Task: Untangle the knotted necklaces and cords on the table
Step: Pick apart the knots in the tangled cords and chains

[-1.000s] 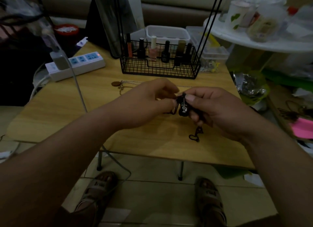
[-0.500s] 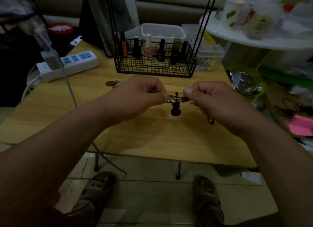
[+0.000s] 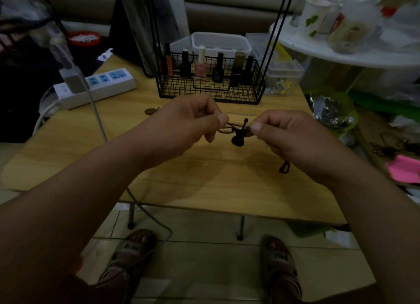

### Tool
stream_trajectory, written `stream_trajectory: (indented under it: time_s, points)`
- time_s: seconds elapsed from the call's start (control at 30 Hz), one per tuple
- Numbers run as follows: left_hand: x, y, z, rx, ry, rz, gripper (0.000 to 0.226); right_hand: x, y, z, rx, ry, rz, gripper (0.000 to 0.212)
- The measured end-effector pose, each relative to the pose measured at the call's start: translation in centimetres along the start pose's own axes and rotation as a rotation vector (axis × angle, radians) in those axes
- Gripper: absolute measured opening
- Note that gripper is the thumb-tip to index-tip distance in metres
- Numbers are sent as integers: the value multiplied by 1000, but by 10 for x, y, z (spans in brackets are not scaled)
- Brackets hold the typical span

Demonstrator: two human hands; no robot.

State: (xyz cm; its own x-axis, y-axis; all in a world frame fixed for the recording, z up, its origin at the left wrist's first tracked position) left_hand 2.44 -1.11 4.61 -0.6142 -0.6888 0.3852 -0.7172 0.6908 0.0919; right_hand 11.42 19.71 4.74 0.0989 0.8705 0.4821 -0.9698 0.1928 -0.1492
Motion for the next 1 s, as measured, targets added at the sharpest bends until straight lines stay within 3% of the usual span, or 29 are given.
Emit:
stream_trajectory:
  time_s: [0.07, 0.2, 0.4, 0.73, 1.0]
  points:
    - [4, 1, 0, 10, 25, 35, 5, 1, 2, -3, -40, 39, -13, 22]
    - [12, 1, 1, 79, 174, 108, 23, 3, 5, -7, -89, 5, -51, 23]
    - [15, 3, 6, 61, 257, 124, 27, 5, 4, -5, -109, -6, -84, 20]
    - [5, 3, -2, -27, 243, 67, 5, 1, 4, -1, -91, 5, 38, 9]
    - [3, 2, -5, -52, 103, 30, 5, -7, 4, 0, -131, 379, 19, 20]
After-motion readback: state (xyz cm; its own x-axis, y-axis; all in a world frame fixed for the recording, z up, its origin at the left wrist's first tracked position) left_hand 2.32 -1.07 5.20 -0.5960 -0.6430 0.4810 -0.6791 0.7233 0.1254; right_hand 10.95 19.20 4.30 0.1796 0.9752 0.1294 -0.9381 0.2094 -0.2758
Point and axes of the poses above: each hand's wrist, its own y-axis towards the middle knuckle, its own x-axis out of the back of the hand, z = x × y, the point moved 2 cm from there along y, towards the middle knuckle, and after that the axes turned 7 degrees about -x, right-handed, at the moved point
